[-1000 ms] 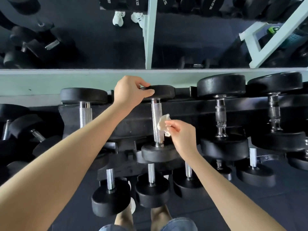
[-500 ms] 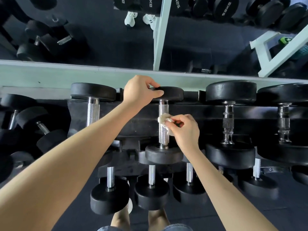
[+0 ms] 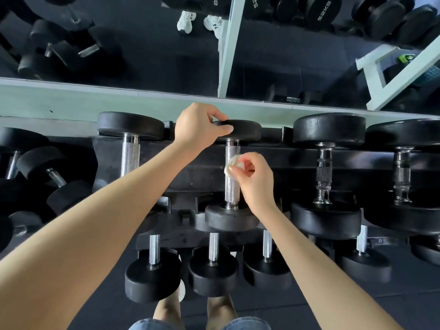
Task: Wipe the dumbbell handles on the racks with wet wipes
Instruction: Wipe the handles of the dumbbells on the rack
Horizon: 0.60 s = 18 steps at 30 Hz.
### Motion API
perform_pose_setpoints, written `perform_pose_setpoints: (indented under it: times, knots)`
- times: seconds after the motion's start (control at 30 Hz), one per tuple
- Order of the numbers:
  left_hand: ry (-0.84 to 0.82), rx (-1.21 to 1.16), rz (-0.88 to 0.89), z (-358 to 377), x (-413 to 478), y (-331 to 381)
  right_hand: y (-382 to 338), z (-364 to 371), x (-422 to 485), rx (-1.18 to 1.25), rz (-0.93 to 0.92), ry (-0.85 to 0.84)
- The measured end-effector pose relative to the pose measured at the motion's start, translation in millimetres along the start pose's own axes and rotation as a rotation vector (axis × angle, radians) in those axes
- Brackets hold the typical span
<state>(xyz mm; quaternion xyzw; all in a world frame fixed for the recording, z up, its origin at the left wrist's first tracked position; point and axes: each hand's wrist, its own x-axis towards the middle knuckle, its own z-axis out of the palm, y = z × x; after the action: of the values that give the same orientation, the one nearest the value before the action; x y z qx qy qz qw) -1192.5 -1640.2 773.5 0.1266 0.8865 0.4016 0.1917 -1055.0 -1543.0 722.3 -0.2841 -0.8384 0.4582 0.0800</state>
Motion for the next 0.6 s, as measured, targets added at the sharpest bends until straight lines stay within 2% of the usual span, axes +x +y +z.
perform_pose_setpoints:
  times: [0.07,0.13,0.27,0.33,0.47,0.6]
  knots:
    - [0.003,0.006,-0.002,1,0,0,-5,7,0,0.1,0.17,0.129]
    - [0.005,0.005,-0.004,1,0,-1,-5,14,-4,0.135,0.258,0.197]
    - [0.002,-0.015,-0.008,1,1,-2,-6,25,-12,0.081,0.237,0.188]
    - [0.001,-0.02,-0.007,2,0,-2,-1,23,-17,-0.042,0.218,0.153]
    - [0.009,-0.04,-0.01,3,0,-3,3,19,-23,-0.14,0.306,0.056]
    - [0.004,-0.05,-0.018,3,2,-4,-19,28,2,-0.089,0.334,0.172]
